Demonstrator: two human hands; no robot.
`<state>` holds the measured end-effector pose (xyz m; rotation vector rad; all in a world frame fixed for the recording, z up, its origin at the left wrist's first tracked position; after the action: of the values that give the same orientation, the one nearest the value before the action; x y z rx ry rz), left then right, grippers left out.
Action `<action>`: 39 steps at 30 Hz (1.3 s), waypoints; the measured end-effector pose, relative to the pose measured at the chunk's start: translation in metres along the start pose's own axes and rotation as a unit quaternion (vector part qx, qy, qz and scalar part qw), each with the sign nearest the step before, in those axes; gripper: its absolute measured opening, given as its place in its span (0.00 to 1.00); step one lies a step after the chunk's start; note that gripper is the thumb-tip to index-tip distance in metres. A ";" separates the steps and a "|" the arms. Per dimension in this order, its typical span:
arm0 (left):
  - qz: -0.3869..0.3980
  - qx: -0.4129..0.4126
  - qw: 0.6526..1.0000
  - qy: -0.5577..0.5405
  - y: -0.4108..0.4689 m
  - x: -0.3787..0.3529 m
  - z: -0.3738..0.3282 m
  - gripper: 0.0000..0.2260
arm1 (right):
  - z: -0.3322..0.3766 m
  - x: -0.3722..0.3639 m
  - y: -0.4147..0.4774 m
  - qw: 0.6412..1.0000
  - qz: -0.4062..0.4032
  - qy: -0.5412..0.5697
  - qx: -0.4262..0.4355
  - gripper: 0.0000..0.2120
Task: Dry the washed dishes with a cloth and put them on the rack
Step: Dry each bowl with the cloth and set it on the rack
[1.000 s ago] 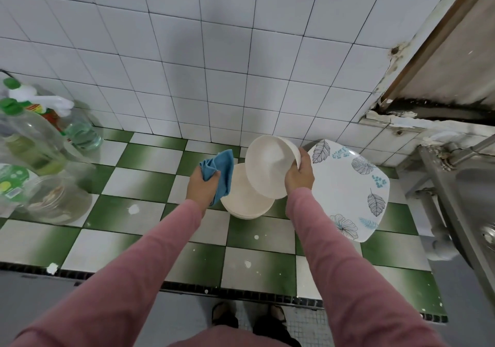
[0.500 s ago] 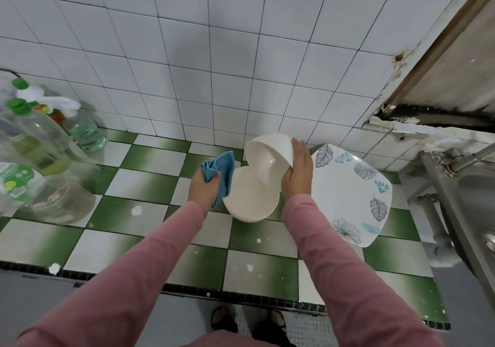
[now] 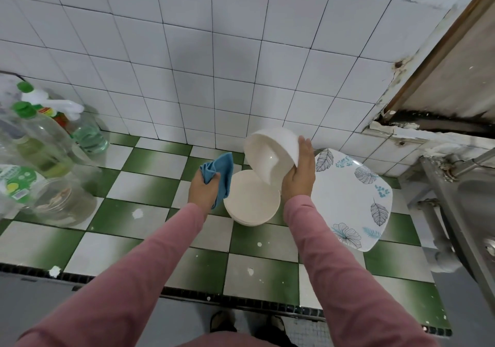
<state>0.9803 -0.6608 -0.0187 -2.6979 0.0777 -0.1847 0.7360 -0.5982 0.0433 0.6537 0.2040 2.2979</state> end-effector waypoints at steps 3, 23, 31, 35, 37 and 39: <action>0.035 0.018 0.999 0.016 -0.001 -0.007 0.003 0.14 | -0.025 0.004 0.001 0.985 -0.047 0.089 -0.142 0.27; 0.257 -0.152 0.825 0.479 -0.048 -0.142 -0.056 0.26 | -0.028 -0.019 -0.003 0.841 0.051 0.397 -0.364 0.11; 0.215 -0.176 0.603 0.748 -0.049 -0.151 -0.062 0.26 | -0.035 0.013 0.015 0.853 0.032 0.406 -0.327 0.12; 0.139 -0.233 0.642 0.717 -0.026 -0.158 -0.071 0.27 | -0.034 0.014 0.014 0.847 0.058 0.427 -0.312 0.20; 0.179 -0.229 0.705 0.646 -0.029 -0.172 -0.076 0.29 | -0.031 0.010 0.011 0.837 0.074 0.440 -0.318 0.27; 0.258 -0.208 0.745 0.579 -0.044 -0.191 -0.078 0.32 | -0.032 0.008 0.013 0.828 0.067 0.453 -0.324 0.32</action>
<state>0.7810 -0.6373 0.0479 -2.3370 1.3257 -1.7806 0.7076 -0.6008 0.0234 -0.8186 -0.2025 2.4153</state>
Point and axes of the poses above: each hand's wrist, its own y-axis towards the middle knuckle, its own x-axis out of the back of the hand, z = x × y, the point moved 9 cm from there along y, towards the middle knuckle, and after that the axes turned 3 degrees about x, right-handed, at the moved point
